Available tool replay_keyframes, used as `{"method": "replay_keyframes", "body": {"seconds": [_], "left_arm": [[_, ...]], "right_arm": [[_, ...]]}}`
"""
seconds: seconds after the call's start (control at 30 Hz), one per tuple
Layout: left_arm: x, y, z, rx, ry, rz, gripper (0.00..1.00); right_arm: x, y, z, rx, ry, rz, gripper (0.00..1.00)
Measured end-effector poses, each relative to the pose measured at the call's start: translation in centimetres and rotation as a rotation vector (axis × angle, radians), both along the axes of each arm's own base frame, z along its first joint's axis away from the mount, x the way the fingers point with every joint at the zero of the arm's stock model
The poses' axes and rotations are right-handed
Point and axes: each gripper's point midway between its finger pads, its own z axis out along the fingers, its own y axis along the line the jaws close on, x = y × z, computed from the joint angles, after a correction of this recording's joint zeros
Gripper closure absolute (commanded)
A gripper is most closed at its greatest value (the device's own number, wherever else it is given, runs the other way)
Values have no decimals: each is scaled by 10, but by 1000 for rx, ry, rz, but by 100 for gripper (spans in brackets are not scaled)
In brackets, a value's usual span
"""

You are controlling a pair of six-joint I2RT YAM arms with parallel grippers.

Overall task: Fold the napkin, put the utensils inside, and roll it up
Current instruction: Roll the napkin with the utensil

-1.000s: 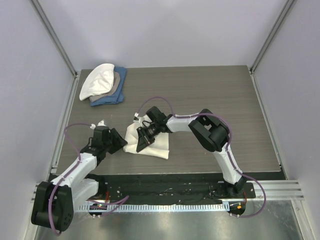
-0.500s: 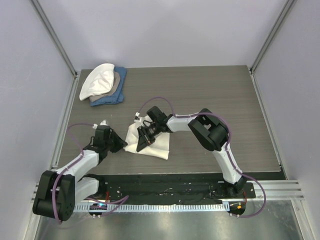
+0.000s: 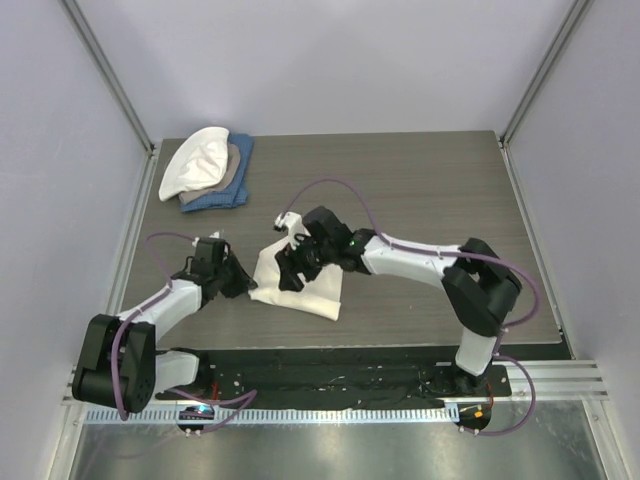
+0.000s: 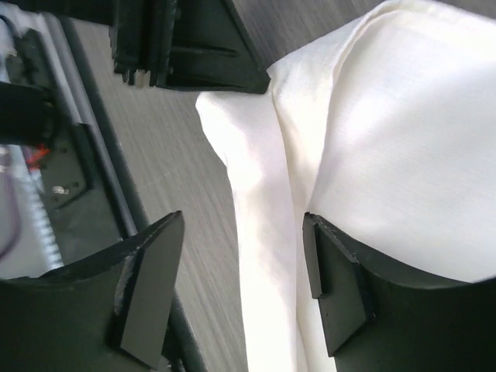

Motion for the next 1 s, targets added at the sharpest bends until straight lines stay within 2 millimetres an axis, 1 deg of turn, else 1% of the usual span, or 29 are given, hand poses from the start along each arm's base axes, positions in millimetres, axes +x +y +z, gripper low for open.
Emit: {"method": "replay_keyframes", "body": {"seconds": [0.03,0.07,0.13,0.17,0.23,0.27,0.3,0.33,0.4,0.57,0.7,0.8,0.83,0.9,0.97,1.0], "left_arm": [[0,-1,0,1,8,-5,100],[1,-1,0,2,12,-9,100],[3,-2,0,4,22,-25,100],[3,-3,0,3,25,-30,100],[4,-4,-1,2,32,-38,100],[4,-5,-1,0,35,-42,100],[4,-5,-1,-3,36,-45,100],[4,-6,-1,-3,38,-48,100],[5,-6,-1,-6,39,-53,100],[5,-6,-1,-4,39,-62,100],[5,-7,-1,-3,41,-65,100],[5,-7,-1,-3,42,-66,100],[5,-7,-1,-3,44,-66,100],[5,-7,-1,-5,44,-68,100],[6,-8,-1,-7,45,-70,100],[6,-8,-1,-7,45,-71,100]], "right_arm": [[-2,-2,3,-12,-66,-5,27],[-4,-4,6,-33,-167,-19,25],[-14,-8,6,-82,-380,-24,25],[-27,-3,3,-92,-423,6,25],[-45,2,-6,-132,-537,44,25],[-51,2,-14,-167,-598,65,25],[-53,1,-20,-197,-640,77,25],[-53,0,-24,-220,-669,80,25],[-45,-1,-33,-271,-740,77,25],[-30,-8,-51,-377,-842,74,26],[-22,-11,-55,-412,-885,71,29],[-20,-11,-55,-420,-900,74,35],[-20,-11,-57,-423,-903,76,41],[-19,-10,-58,-424,-908,76,49],[-17,-9,-62,-428,-901,77,61],[-17,-8,-62,-427,-900,80,63]]}}
